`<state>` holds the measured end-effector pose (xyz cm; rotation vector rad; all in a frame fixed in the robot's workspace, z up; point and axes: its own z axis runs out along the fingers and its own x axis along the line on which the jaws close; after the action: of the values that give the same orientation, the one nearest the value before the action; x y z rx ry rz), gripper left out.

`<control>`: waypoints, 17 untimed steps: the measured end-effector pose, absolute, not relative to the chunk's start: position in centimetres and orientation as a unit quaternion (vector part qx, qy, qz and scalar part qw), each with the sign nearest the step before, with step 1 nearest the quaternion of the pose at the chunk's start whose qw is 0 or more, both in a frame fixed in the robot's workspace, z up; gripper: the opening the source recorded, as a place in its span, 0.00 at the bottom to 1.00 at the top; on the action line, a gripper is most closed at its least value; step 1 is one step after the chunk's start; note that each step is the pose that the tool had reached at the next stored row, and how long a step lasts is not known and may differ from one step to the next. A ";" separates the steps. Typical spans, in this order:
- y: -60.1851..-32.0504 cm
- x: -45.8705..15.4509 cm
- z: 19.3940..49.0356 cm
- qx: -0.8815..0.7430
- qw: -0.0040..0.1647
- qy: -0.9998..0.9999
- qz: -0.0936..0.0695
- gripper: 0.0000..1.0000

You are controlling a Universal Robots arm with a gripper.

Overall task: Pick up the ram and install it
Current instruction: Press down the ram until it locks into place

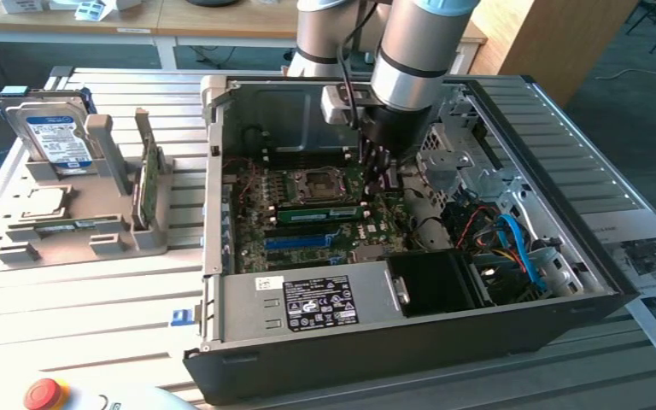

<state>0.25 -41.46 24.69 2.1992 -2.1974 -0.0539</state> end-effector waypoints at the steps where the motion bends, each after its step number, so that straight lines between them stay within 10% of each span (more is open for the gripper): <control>1: -41.5 0.2 24.6 0.707 0.016 -0.707 -0.017 0.11; 17: -41.3 0.2 23.3 0.707 0.016 -0.707 -0.017 0.11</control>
<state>0.22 -41.26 23.35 2.1988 -2.1975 -0.0536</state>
